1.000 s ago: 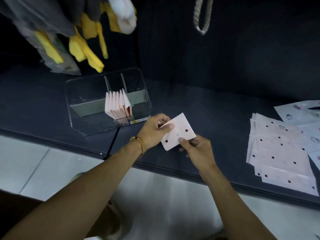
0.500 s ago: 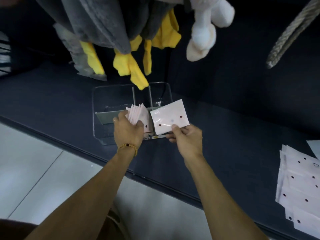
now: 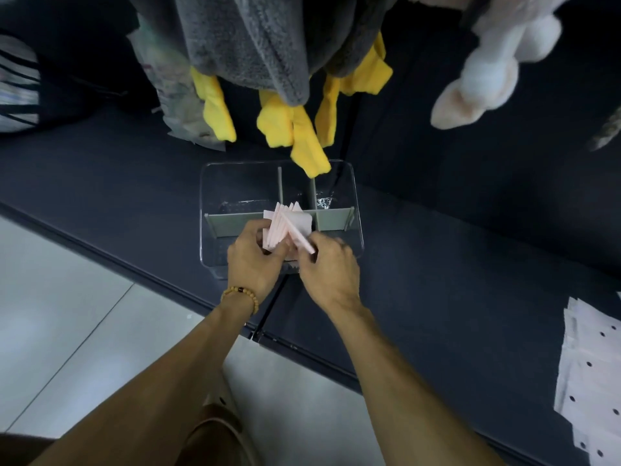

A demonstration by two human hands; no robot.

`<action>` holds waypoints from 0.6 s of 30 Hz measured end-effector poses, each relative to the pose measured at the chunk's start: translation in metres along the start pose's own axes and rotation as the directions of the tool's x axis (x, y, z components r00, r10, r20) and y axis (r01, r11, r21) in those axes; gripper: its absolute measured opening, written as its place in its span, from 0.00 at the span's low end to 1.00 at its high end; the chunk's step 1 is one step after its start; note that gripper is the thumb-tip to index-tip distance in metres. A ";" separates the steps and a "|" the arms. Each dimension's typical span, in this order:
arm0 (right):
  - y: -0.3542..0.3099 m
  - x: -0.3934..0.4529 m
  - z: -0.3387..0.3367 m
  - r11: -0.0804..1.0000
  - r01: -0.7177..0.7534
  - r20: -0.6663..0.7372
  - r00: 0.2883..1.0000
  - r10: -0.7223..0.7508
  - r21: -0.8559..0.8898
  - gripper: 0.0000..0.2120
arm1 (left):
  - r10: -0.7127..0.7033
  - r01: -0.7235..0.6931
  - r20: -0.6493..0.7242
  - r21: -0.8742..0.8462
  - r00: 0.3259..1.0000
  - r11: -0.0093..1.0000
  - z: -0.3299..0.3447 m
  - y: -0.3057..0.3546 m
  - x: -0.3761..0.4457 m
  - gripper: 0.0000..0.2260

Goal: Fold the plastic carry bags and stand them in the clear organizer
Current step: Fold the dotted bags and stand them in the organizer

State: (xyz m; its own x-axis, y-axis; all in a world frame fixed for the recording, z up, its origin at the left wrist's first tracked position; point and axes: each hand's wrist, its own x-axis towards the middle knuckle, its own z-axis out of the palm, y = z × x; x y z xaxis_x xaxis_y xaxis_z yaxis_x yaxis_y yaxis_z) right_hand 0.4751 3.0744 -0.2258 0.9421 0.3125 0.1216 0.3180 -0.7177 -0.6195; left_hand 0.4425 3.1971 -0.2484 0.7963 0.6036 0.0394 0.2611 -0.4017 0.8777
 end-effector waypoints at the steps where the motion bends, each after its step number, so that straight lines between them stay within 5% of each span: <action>1: 0.000 0.002 0.002 0.997 -0.075 -0.005 0.997 0.075 -0.020 0.05 | 0.001 -0.001 0.001 0.004 1.000 1.000 0.000 0.000 0.000 0.14; 8: -0.006 0.026 0.001 0.953 -0.290 0.150 0.942 0.300 -0.086 0.10 | 0.021 -0.023 0.045 0.027 0.999 0.999 -0.002 -0.001 -0.001 0.20; 12: 0.002 0.013 -0.005 0.961 -0.255 0.000 0.966 0.257 0.106 0.08 | 0.051 -0.075 0.162 0.151 0.985 0.986 -0.012 -0.010 -0.008 0.37; 16: 0.014 -0.003 -0.003 0.987 -0.150 -0.032 0.988 0.152 0.064 0.06 | 0.165 -0.289 0.310 0.416 0.936 0.862 -0.016 -0.019 -0.011 0.08; 18: 0.019 -0.003 -0.007 0.991 -0.130 -0.050 0.990 0.130 0.005 0.08 | 0.189 -0.331 0.346 0.416 0.919 0.847 -0.009 -0.016 -0.010 0.06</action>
State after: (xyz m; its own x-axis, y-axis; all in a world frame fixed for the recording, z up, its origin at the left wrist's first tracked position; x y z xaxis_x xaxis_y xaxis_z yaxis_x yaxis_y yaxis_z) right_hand 0.4788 3.0558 -0.2324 0.9797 0.1847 0.0783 0.1920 -0.7493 -0.6338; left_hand 0.4250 3.2035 -0.2588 0.9699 0.2407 0.0375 0.1846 -0.8265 0.5318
